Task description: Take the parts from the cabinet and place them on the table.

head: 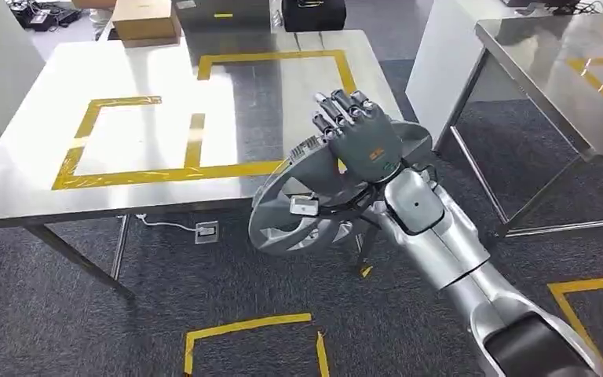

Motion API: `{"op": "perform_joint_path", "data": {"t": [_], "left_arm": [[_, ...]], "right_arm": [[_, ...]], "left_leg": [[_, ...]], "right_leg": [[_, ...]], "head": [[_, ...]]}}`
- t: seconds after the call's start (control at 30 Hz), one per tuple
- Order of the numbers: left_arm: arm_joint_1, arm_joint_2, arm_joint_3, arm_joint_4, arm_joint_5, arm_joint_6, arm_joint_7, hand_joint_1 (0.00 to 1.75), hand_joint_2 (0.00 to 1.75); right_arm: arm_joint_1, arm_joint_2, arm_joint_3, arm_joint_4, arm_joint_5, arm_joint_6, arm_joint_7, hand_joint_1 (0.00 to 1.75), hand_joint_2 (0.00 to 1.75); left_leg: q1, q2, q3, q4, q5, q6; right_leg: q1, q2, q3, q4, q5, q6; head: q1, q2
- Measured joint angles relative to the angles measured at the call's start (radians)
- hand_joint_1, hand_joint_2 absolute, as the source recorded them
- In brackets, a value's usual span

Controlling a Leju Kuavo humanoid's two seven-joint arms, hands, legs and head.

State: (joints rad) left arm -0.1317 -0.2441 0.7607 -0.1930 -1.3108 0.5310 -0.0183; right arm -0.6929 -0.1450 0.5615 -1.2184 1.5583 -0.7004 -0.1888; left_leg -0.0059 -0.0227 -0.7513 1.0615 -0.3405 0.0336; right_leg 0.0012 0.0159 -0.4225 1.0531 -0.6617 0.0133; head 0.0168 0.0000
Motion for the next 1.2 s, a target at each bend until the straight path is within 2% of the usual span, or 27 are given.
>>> {"op": "perform_joint_path", "data": {"t": [0.03,0.07,0.1,0.13,0.17,0.2,0.23,0.27,0.3,0.33,0.37,0.4,0.43,0.67,0.9,1.07,1.2], "left_arm": [[-0.002,0.000,0.000,0.000,-0.002,0.000,0.000,0.00,1.75],[-0.004,0.000,0.000,0.000,-0.002,0.000,0.000,0.00,1.75],[-0.005,0.000,0.000,0.000,-0.002,0.000,0.000,0.00,1.75],[-0.005,0.000,0.000,0.000,-0.002,0.000,0.000,0.00,1.75],[-0.003,0.000,0.000,0.000,-0.002,0.000,0.000,0.00,1.75],[-0.001,0.000,0.000,0.000,-0.002,0.000,0.000,0.00,1.75],[-0.001,0.000,0.000,0.001,-0.002,0.000,0.000,0.00,1.75],[-0.002,0.000,0.000,0.000,-0.003,0.000,0.000,0.00,1.75],[-0.001,-0.004,0.000,0.002,-0.004,0.000,0.000,0.00,1.75],[-0.004,-0.004,0.000,0.002,-0.005,-0.001,0.001,0.00,1.75],[-0.006,-0.006,0.000,0.002,-0.005,-0.002,0.001,0.00,1.75],[-0.006,-0.004,0.000,0.002,-0.005,-0.002,0.001,0.00,1.75],[-0.003,-0.006,0.000,0.002,-0.006,-0.002,0.001,0.00,1.75],[-0.002,-0.006,-0.002,0.002,-0.021,-0.008,0.006,0.00,1.75],[-0.001,-0.009,-0.009,0.002,-0.016,-0.018,0.007,0.00,1.75],[-0.003,-0.015,-0.013,0.002,-0.006,-0.018,0.005,0.00,1.75],[-0.004,-0.019,-0.013,0.002,0.004,-0.019,0.003,0.00,1.75]], "right_arm": [[-0.004,0.000,-0.003,0.000,0.000,-0.001,0.000,1.75,1.75],[-0.004,0.000,-0.004,0.000,0.000,-0.001,0.000,1.75,1.75],[-0.003,0.000,-0.004,0.001,0.000,-0.001,0.000,1.75,1.75],[0.002,0.000,-0.004,0.002,0.000,0.000,0.000,1.75,1.75],[0.006,-0.001,-0.004,0.003,0.000,0.000,-0.001,1.75,1.75],[0.009,-0.002,-0.005,0.003,0.000,0.000,-0.002,1.75,1.75],[0.009,-0.002,-0.005,0.003,0.000,0.000,-0.001,1.75,1.75],[0.008,-0.002,-0.006,0.003,0.001,0.000,0.001,1.75,1.75],[0.006,-0.003,-0.008,0.003,0.001,0.000,0.004,1.75,1.75],[0.007,-0.002,-0.009,0.003,0.002,-0.001,0.008,1.75,1.75],[0.006,-0.002,-0.009,0.003,0.004,0.000,0.008,1.75,1.75],[0.007,-0.002,-0.009,0.003,0.003,0.000,0.010,1.75,1.75],[0.007,-0.003,-0.010,0.003,0.004,0.000,0.011,1.75,1.75],[-0.014,-0.002,-0.016,-0.004,-0.015,0.003,0.005,1.75,1.75],[-0.215,0.026,-0.019,0.060,-0.071,0.075,-0.040,1.75,1.75],[-0.339,0.085,-0.019,0.151,-0.086,0.107,-0.048,1.75,1.75],[-0.388,0.119,-0.019,0.203,-0.085,0.108,-0.042,1.75,1.75]], "left_leg": [[0.000,0.001,0.005,0.000,-0.007,0.007],[-0.001,0.001,0.009,0.000,-0.014,0.010],[-0.003,0.001,0.014,0.000,-0.022,0.012],[-0.005,0.000,0.020,0.000,-0.029,0.014],[-0.007,-0.001,0.027,0.000,-0.035,0.016],[-0.011,-0.003,0.036,0.000,-0.042,0.018],[-0.015,-0.006,0.046,0.000,-0.047,0.018],[-0.021,-0.008,0.057,0.000,-0.053,0.019],[-0.017,-0.009,0.060,-0.002,-0.056,0.021],[-0.026,-0.012,0.062,0.002,-0.059,0.017],[-0.022,-0.013,0.061,-0.001,-0.060,0.013],[-0.020,-0.012,0.062,-0.001,-0.064,0.015],[-0.019,-0.011,0.063,-0.001,-0.064,0.011],[-0.020,-0.011,0.066,-0.003,-0.064,0.010],[-0.020,-0.010,0.066,-0.003,-0.064,0.010],[-0.020,-0.010,0.067,-0.003,-0.064,0.009],[-0.020,-0.011,0.067,-0.003,-0.064,0.009]], "right_leg": [[0.001,-0.005,-0.035,0.056,-0.026,0.005],[0.001,-0.007,-0.085,0.136,-0.057,0.009],[0.001,-0.008,-0.149,0.227,-0.088,0.011],[0.001,-0.008,-0.202,0.289,-0.093,0.010],[0.002,-0.008,-0.231,0.300,-0.068,0.005],[0.006,-0.008,-0.237,0.263,-0.017,-0.001],[0.009,-0.008,-0.224,0.193,0.045,-0.011],[0.016,-0.007,-0.196,0.094,0.116,-0.028],[0.029,-0.007,-0.178,0.017,0.159,-0.050],[0.030,-0.010,-0.174,0.004,0.156,-0.057],[0.030,-0.015,-0.172,-0.001,0.159,-0.050],[0.030,-0.013,-0.172,-0.006,0.159,-0.037],[0.030,-0.013,-0.171,-0.006,0.158,-0.037],[0.029,-0.011,-0.167,-0.005,0.158,-0.038],[0.029,-0.011,-0.168,-0.005,0.157,-0.039],[0.029,-0.010,-0.168,-0.005,0.157,-0.040],[0.029,-0.011,-0.167,-0.005,0.157,-0.040]], "head": [[0.001,0.000],[0.000,0.000],[0.001,0.000],[0.001,0.000],[0.001,0.000],[0.001,0.000],[0.001,0.000],[0.001,0.000],[0.000,0.000],[-0.008,0.000],[-0.008,0.000],[-0.006,0.000],[-0.007,0.000],[-0.006,0.000],[-0.006,0.000],[-0.007,0.000],[-0.006,0.000]]}}
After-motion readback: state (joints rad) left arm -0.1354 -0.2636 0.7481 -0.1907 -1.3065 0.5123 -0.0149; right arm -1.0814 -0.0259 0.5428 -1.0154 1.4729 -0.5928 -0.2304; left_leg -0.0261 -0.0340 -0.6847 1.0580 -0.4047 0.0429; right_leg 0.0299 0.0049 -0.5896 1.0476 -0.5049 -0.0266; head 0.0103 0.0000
